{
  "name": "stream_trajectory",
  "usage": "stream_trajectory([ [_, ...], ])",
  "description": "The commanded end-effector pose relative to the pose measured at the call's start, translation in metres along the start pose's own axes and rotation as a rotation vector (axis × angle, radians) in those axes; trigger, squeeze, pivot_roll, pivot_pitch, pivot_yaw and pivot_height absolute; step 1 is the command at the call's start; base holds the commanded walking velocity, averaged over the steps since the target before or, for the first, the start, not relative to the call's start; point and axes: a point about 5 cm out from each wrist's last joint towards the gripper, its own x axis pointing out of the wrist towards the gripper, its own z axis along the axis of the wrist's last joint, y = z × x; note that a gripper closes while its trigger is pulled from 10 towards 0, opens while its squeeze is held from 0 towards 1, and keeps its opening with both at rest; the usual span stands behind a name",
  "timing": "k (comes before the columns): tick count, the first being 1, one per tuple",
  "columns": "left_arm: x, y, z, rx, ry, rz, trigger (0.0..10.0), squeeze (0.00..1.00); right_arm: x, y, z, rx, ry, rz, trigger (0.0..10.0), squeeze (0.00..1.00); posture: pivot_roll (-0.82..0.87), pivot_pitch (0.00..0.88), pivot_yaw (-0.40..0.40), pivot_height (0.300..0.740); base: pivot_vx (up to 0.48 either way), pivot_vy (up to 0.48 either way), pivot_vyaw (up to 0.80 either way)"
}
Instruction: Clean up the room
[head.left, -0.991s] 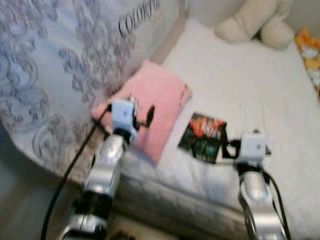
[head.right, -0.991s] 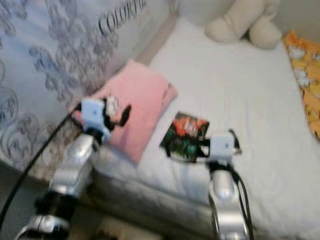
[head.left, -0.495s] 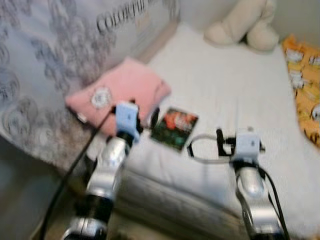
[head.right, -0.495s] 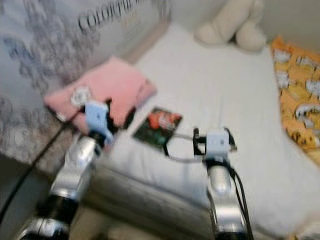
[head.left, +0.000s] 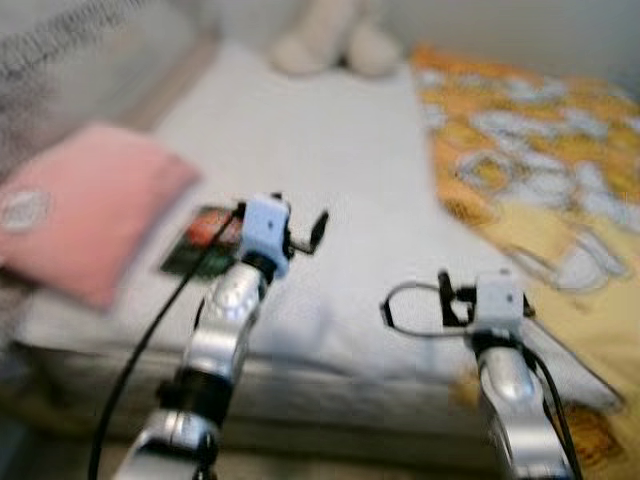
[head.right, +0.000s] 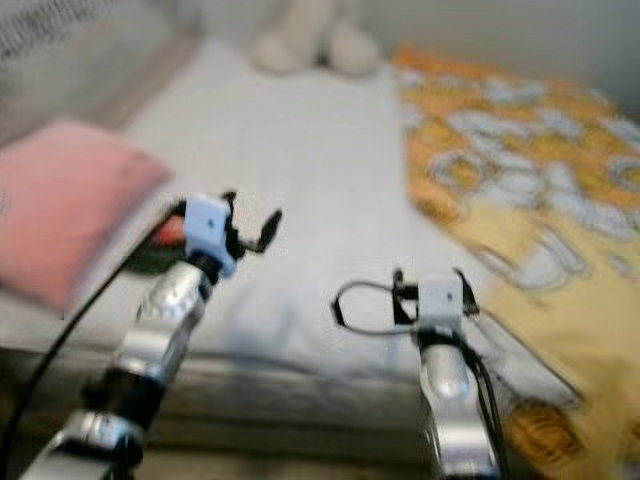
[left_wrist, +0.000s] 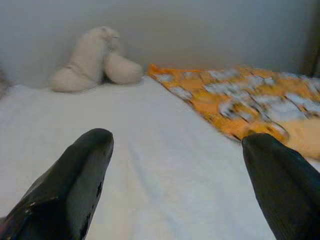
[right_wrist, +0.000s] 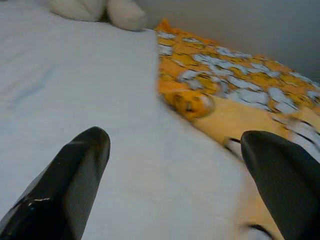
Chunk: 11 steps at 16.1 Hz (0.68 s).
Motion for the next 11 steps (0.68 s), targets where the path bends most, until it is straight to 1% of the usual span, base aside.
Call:
stream_trajectory([
  [1, 0.004, -0.006, -0.008, -0.007, 0.048, -0.022, 10.0, 0.00, -0.002, -0.009, -0.007, 0.017, 0.022, -0.021, 10.0, 0.00, 0.03, 0.000, -0.017, 0.740, 0.000, 0.000, -0.68],
  [2, 0.004, 0.000, -0.012, -0.012, 0.072, 0.006, 10.0, 0.00, -0.002, -0.008, -0.008, 0.038, 0.026, -0.017, 10.0, 0.00, 0.02, 0.000, -0.013, 0.740, 0.000, 0.000, -0.68],
  [3, 0.003, 0.003, -0.014, -0.022, 0.081, 0.026, 10.0, 0.00, -0.002, -0.008, -0.009, 0.052, 0.029, -0.017, 10.0, 0.00, 0.02, 0.000, -0.012, 0.740, 0.000, 0.000, -0.68],
  [4, 0.000, 0.009, -0.019, -0.060, 0.096, 0.076, 10.0, 0.00, -0.004, -0.008, -0.011, 0.100, 0.033, -0.017, 10.0, 0.00, 0.02, 0.000, -0.006, 0.740, 0.000, 0.000, -0.68],
  [5, -0.008, 0.013, -0.025, -0.104, 0.095, 0.120, 10.0, 0.00, -0.007, -0.013, -0.011, 0.155, 0.023, -0.031, 10.0, 0.00, 0.01, 0.000, 0.003, 0.740, 0.000, 0.000, -0.64],
  [6, -0.017, 0.006, -0.031, -0.105, 0.100, 0.093, 10.0, 0.00, -0.011, -0.018, -0.011, 0.213, 0.011, -0.052, 10.0, 0.00, 0.01, 0.000, 0.007, 0.740, 0.000, 0.000, -0.63],
  [7, -0.020, 0.001, -0.036, -0.107, 0.119, 0.074, 10.0, 0.00, -0.013, -0.022, -0.014, 0.234, 0.010, -0.065, 10.0, 0.00, 0.02, 0.000, 0.011, 0.740, 0.000, 0.000, -0.64],
  [9, -0.020, -0.003, -0.039, -0.084, 0.135, 0.062, 10.0, 0.00, -0.016, -0.021, -0.019, 0.250, 0.024, -0.061, 10.0, 0.00, 0.02, 0.000, 0.011, 0.740, 0.000, 0.000, -0.65],
  [11, -0.017, -0.002, -0.038, -0.053, 0.136, 0.055, 10.0, 0.00, -0.019, -0.016, -0.024, 0.243, 0.041, -0.041, 10.0, 0.00, 0.02, 0.000, 0.007, 0.740, 0.000, 0.000, -0.66],
])
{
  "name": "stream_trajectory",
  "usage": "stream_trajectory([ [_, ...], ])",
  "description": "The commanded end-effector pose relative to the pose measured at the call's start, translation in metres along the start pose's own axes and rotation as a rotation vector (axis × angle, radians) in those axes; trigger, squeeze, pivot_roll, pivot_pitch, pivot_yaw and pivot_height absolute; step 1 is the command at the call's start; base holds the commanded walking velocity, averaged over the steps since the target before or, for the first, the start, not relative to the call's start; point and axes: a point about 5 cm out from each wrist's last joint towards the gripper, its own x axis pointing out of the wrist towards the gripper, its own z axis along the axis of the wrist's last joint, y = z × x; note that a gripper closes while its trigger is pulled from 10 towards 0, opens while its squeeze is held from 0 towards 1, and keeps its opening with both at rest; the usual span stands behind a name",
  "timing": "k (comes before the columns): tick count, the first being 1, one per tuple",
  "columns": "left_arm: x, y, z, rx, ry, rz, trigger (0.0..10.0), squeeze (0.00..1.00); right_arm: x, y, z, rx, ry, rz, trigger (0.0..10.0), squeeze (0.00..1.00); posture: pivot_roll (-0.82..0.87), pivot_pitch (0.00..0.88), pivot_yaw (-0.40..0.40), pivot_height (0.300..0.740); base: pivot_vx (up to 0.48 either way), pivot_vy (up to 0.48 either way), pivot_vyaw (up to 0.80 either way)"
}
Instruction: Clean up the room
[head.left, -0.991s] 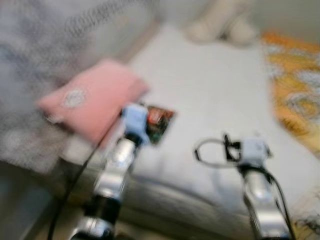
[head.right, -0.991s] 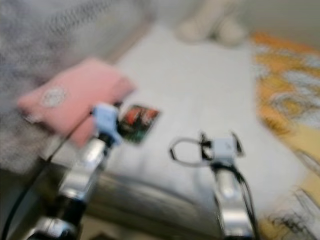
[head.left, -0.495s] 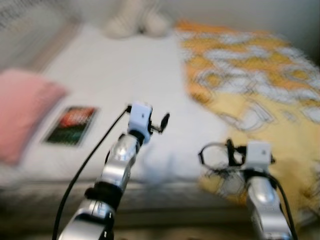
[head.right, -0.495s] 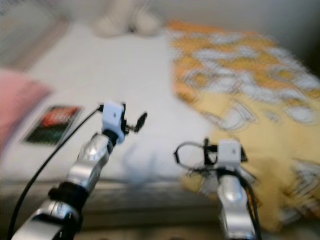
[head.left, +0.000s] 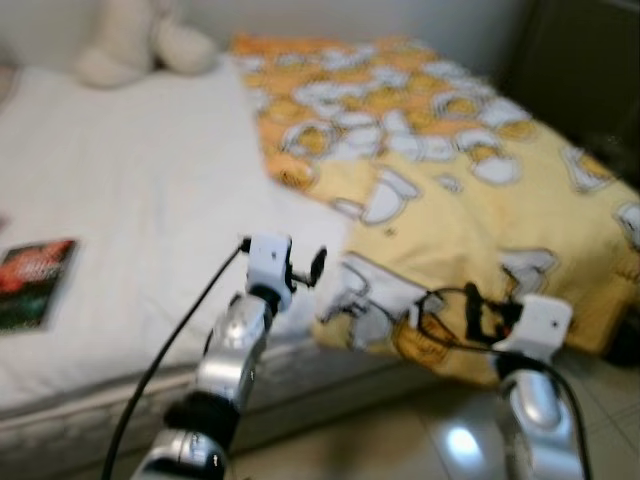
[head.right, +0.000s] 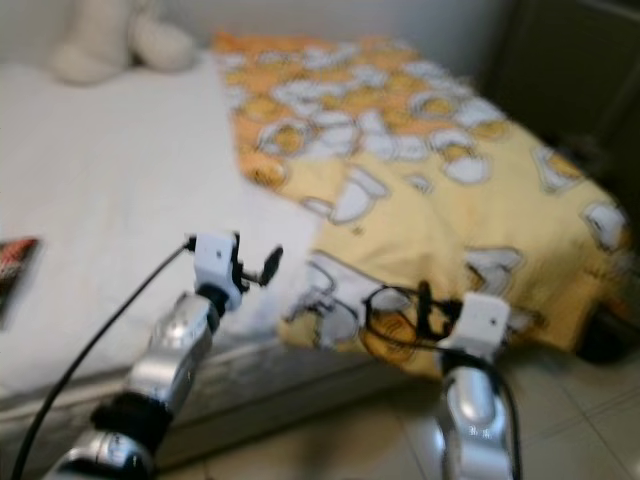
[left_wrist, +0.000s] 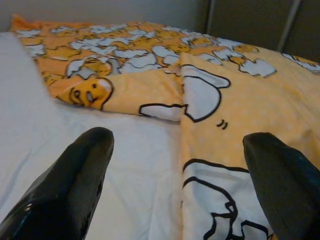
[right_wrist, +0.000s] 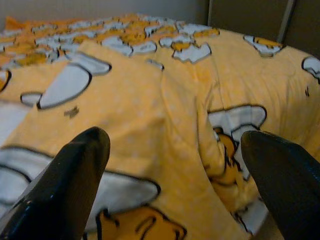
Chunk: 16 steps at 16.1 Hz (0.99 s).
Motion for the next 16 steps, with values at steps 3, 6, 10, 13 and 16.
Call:
stream_trajectory([
  [3, 0.012, 0.004, -0.008, 0.050, 0.090, 0.019, 10.0, 0.00, -0.001, 0.008, -0.006, -0.062, 0.020, 0.037, 10.0, 0.00, 0.01, 0.000, -0.005, 0.740, 0.000, 0.000, -0.61],
  [6, 0.020, -0.010, -0.026, 0.066, 0.256, 0.009, 10.0, 0.00, -0.006, 0.010, -0.006, -0.082, 0.027, 0.065, 10.0, 0.00, -0.02, 0.000, -0.019, 0.740, 0.000, 0.000, 0.00],
  [10, 0.028, -0.029, -0.029, 0.107, 0.342, -0.036, 10.0, 0.00, -0.033, 0.012, -0.005, -0.132, 0.037, 0.127, 10.0, 0.00, -0.11, 0.054, -0.016, 0.740, 0.000, 0.000, 0.00],
  [13, 0.030, -0.029, -0.029, 0.097, 0.361, -0.006, 10.0, 0.00, -0.052, 0.012, -0.007, -0.148, 0.049, 0.134, 10.0, 0.00, -0.16, 0.111, 0.001, 0.740, 0.000, 0.000, 0.00],
  [16, 0.026, -0.021, -0.035, 0.156, 0.390, 0.010, 10.0, 0.00, -0.094, 0.022, -0.009, -0.136, 0.103, 0.137, 10.0, 0.00, -0.21, 0.211, 0.007, 0.740, 0.000, 0.000, 0.00],
])
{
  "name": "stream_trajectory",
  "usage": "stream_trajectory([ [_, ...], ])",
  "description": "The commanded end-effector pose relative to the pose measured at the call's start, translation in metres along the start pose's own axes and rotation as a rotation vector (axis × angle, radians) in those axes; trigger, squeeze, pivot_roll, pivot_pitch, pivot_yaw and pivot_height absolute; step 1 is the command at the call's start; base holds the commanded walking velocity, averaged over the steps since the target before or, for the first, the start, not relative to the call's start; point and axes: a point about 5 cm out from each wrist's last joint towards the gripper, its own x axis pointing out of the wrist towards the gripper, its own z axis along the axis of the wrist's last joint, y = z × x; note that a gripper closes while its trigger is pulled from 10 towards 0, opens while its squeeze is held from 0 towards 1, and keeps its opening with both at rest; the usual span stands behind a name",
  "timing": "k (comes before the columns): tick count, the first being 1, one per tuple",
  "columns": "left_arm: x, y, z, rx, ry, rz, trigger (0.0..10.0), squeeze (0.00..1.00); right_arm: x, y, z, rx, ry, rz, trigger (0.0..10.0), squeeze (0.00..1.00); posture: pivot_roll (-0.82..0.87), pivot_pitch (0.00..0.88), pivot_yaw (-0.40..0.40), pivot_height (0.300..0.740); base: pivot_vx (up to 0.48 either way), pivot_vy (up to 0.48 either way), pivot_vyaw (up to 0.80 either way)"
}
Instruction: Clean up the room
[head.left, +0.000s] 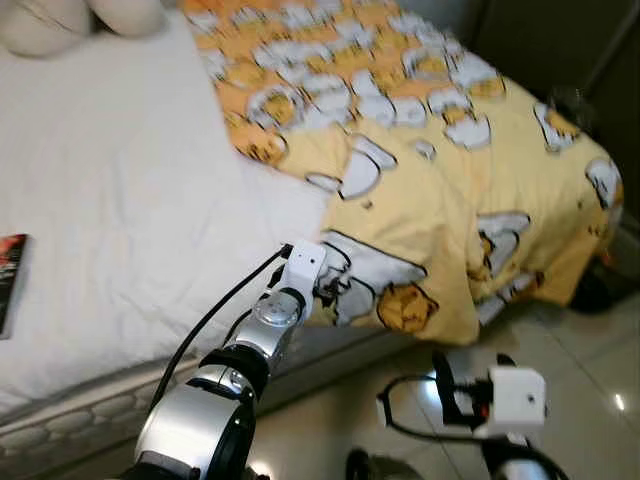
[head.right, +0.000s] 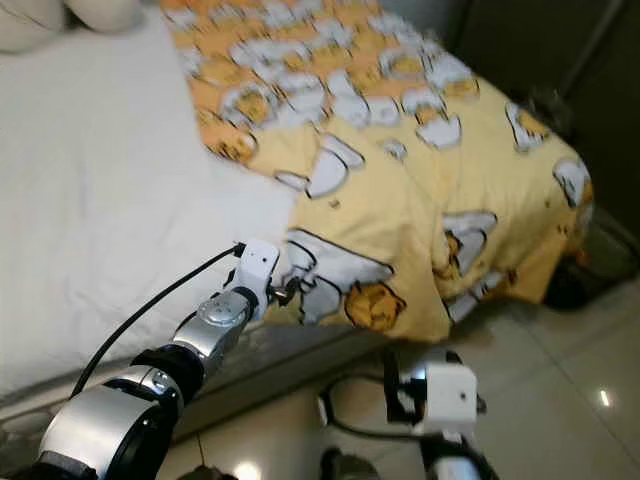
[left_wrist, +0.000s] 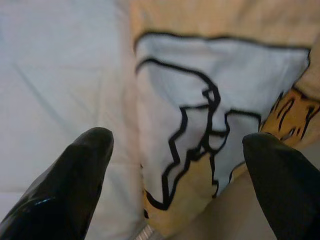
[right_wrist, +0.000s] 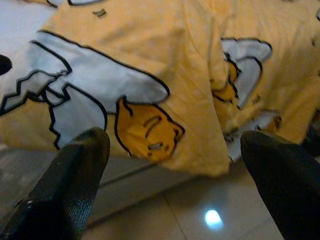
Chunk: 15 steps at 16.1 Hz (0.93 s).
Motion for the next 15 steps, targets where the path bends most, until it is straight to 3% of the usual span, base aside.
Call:
stream_trajectory([
  [1, 0.000, 0.005, -0.001, 0.025, 0.020, 0.038, 10.0, 0.00, -0.006, 0.003, 0.003, -0.006, 0.004, 0.004, 10.0, 0.00, -0.22, 0.229, 0.018, 0.740, 0.000, 0.000, 0.00],
  [3, 0.001, 0.012, 0.010, -0.007, -0.032, 0.066, 10.0, 0.00, -0.021, -0.002, 0.003, -0.017, 0.016, -0.032, 10.0, 0.00, -0.26, 0.216, 0.037, 0.740, 0.000, 0.000, 0.00],
  [5, 0.001, 0.016, 0.015, -0.039, -0.087, 0.054, 10.0, 0.00, -0.021, -0.004, 0.006, -0.002, 0.015, -0.064, 10.0, 0.00, -0.24, 0.196, 0.049, 0.740, 0.000, 0.000, 0.00],
  [8, -0.009, 0.041, 0.011, -0.007, -0.180, 0.014, 10.0, 0.00, 0.008, -0.009, 0.024, -0.026, -0.083, -0.085, 10.0, 0.00, -0.19, 0.037, 0.091, 0.740, 0.000, 0.000, 0.00],
  [10, -0.023, 0.064, 0.009, -0.059, -0.268, 0.023, 10.0, 0.00, 0.037, -0.021, 0.039, -0.024, -0.155, -0.119, 10.0, 0.00, -0.12, 0.000, 0.108, 0.740, 0.000, 0.000, 0.00],
  [12, -0.044, 0.061, 0.013, -0.127, -0.392, -0.050, 10.0, 0.00, 0.055, -0.028, 0.041, -0.010, -0.176, -0.151, 10.0, 0.00, -0.06, 0.000, 0.112, 0.740, 0.000, 0.000, 0.00],
  [14, -0.060, 0.057, 0.022, -0.187, -0.486, -0.035, 10.0, 0.00, 0.057, -0.034, 0.037, 0.022, -0.159, -0.178, 10.0, 0.00, -0.03, 0.000, 0.079, 0.740, 0.000, 0.000, 0.00],
  [15, -0.075, 0.057, 0.027, -0.285, -0.534, 0.001, 10.0, 0.00, 0.048, -0.043, 0.034, 0.046, -0.152, -0.217, 10.0, 0.00, -0.02, 0.000, 0.065, 0.740, 0.000, 0.000, 0.00],
])
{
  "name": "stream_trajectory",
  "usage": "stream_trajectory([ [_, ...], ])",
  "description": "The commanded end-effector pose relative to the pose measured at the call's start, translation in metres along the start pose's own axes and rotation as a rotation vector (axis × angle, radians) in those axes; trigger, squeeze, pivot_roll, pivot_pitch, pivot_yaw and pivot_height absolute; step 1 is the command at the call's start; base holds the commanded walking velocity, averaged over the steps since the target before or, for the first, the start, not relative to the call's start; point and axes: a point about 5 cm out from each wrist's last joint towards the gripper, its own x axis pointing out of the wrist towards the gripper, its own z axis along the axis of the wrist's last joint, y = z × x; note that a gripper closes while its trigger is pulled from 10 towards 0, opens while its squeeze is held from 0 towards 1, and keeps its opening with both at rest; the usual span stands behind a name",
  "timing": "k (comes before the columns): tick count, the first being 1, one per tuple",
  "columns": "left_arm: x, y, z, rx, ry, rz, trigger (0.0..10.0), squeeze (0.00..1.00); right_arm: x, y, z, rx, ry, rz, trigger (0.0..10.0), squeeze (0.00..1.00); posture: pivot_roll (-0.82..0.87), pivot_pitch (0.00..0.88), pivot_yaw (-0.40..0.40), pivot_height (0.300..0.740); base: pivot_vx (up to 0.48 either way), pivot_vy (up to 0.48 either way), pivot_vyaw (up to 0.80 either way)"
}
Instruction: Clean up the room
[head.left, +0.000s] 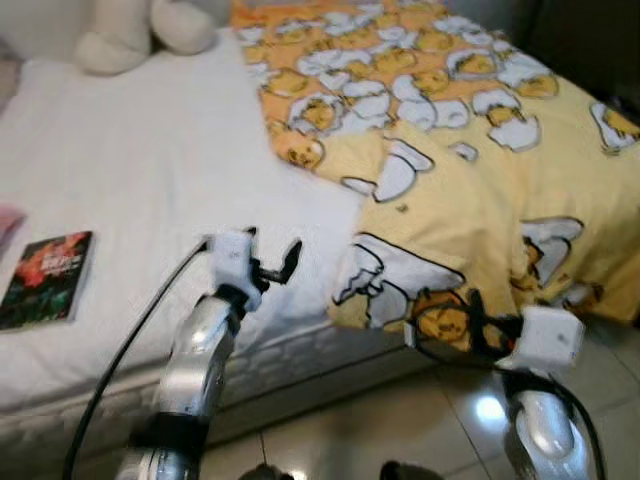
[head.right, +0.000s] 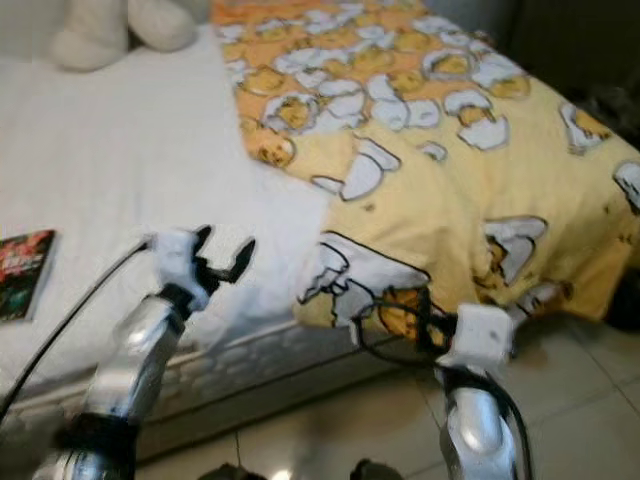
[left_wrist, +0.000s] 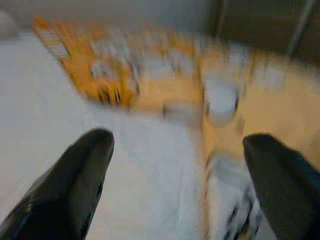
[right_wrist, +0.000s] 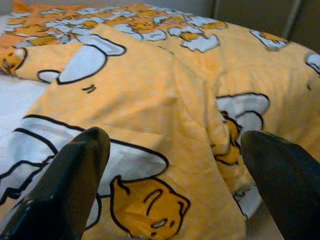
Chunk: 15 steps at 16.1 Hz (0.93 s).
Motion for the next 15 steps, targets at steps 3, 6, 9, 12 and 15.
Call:
stream_trajectory([
  [3, -0.008, -0.001, 0.019, -0.019, -0.055, 0.061, 10.0, 0.00, -0.019, -0.013, -0.006, 0.003, 0.011, -0.006, 10.0, 0.00, 0.00, 0.000, 0.027, 0.740, 0.107, 0.000, 0.00],
  [6, -0.002, -0.004, 0.019, -0.008, 0.003, 0.012, 10.0, 0.00, -0.003, -0.004, 0.001, -0.004, -0.032, 0.028, 10.0, 0.00, -0.02, 0.000, 0.038, 0.740, 0.452, 0.000, 0.00],
  [9, 0.002, -0.017, 0.008, -0.016, 0.055, -0.034, 10.0, 0.00, 0.007, -0.003, -0.004, -0.010, -0.025, 0.037, 10.0, 0.00, -0.03, 0.000, 0.061, 0.740, 0.480, 0.000, 0.00],
  [12, 0.012, -0.023, 0.007, -0.003, 0.062, -0.081, 10.0, 0.00, 0.017, 0.001, -0.004, -0.014, -0.026, 0.054, 10.0, 0.00, -0.05, 0.000, 0.065, 0.740, 0.480, 0.000, 0.00],
  [15, 0.012, -0.021, -0.004, 0.059, 0.123, -0.072, 10.0, 0.00, 0.016, 0.000, -0.007, -0.024, -0.020, 0.049, 10.0, 0.00, -0.06, 0.000, 0.067, 0.740, 0.412, 0.000, -0.15],
])
